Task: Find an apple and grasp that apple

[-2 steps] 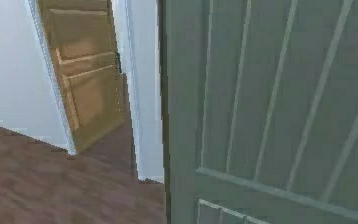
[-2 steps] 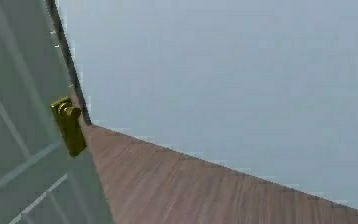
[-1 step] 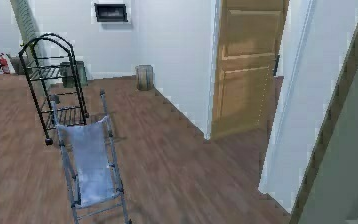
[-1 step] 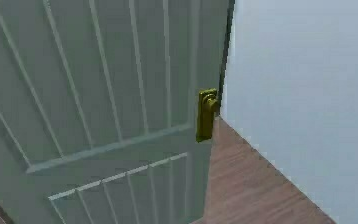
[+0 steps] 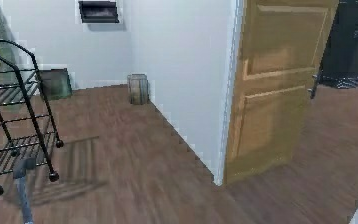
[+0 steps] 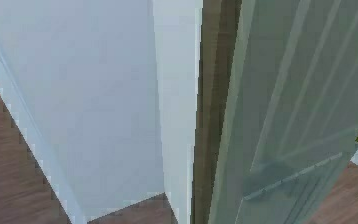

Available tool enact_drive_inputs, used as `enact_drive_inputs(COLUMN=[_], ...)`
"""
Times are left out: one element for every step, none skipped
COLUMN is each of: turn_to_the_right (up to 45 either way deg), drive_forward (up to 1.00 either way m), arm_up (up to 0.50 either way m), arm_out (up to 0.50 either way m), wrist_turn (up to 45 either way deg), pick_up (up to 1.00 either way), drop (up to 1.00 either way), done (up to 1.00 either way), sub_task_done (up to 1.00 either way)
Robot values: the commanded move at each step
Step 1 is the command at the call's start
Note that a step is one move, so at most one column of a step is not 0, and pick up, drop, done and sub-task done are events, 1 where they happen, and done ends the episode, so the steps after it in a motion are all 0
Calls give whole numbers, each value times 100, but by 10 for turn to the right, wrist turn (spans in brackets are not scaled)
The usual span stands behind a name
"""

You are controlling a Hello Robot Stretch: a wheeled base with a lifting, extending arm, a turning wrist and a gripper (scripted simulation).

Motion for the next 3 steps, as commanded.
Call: enact_drive_inputs(turn_to_the_right=[240,0,390], drive_forward=[0,100,0], arm_up=[0,0,0], arm_out=[0,0,0], wrist_turn=[0,0,0], pick_up=[0,0,0], drop=[0,0,0], done=[0,0,0], sub_task_done=[0,0,0])
